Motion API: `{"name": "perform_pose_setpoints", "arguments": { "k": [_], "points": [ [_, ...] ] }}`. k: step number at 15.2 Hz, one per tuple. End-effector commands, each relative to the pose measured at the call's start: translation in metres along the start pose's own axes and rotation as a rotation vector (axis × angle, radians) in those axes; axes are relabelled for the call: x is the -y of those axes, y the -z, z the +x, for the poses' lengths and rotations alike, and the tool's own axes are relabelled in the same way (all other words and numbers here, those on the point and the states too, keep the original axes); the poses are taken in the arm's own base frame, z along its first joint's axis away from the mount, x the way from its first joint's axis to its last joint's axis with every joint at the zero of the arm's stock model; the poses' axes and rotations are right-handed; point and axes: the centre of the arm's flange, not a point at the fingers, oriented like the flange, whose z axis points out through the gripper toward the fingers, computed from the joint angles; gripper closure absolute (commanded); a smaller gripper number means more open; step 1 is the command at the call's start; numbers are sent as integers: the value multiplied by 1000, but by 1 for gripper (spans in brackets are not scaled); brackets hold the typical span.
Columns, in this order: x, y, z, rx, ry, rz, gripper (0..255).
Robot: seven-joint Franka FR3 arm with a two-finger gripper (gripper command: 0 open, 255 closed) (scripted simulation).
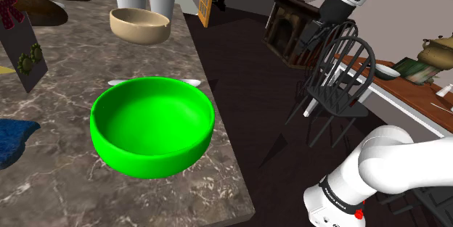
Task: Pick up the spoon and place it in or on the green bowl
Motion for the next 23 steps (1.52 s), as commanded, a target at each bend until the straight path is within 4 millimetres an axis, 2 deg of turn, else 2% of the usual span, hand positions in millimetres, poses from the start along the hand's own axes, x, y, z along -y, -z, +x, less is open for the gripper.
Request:
{"name": "perform_pose_setpoints", "arguments": {
  "k": [1,12,23],
  "points": [
    [0,0,0,0,0,0,0],
    [98,-36,84,3,266,109,0],
    [217,-60,140,7,531,218,0]
  ]
}}
